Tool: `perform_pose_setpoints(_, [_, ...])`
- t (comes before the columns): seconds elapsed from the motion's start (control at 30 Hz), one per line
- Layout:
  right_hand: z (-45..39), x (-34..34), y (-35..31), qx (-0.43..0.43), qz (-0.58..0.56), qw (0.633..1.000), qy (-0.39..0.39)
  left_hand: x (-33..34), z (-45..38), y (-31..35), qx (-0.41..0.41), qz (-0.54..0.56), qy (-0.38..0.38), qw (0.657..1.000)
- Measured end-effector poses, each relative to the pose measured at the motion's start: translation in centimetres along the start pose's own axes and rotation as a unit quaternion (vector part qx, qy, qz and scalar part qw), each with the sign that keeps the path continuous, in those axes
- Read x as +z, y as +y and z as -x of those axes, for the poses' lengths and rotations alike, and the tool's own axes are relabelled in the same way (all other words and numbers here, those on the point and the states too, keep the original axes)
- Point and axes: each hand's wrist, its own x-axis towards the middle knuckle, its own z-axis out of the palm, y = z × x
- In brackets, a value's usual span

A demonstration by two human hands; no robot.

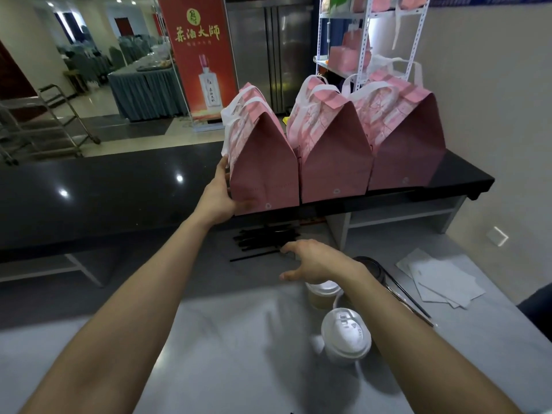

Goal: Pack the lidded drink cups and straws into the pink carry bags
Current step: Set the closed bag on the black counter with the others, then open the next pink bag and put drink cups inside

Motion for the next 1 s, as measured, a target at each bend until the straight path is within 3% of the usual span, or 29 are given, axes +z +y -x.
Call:
perform_pose_setpoints(0.37, [-0.2, 0.1, -0.3, -0.002, -0.003, 1.0, -0.002, -0.8, 1.2, 0.4, -0.017, -0.016, -0.001, 1.0])
perform_pose_setpoints(0.57, [-1.8, 0.9, -3.6, -0.034, 0.003, 0.999, -0.02, -5.0, 7.0, -1.3, 0.004, -0.14, -0.004, 0.99])
perform_pose_setpoints(0.8, [-4.7, 4.2, -12.6, -0.101, 0.022, 0.993, -0.057, -11.5, 18.8, -10.0, -0.102, -0.293, -0.058, 0.949])
perform_pose_setpoints(1.0, [-6.9, 9.3, -24.8, -0.158, 0.037, 0.984, -0.073, -19.0, 29.2, -19.2, -0.212, -0.262, -0.044, 0.941])
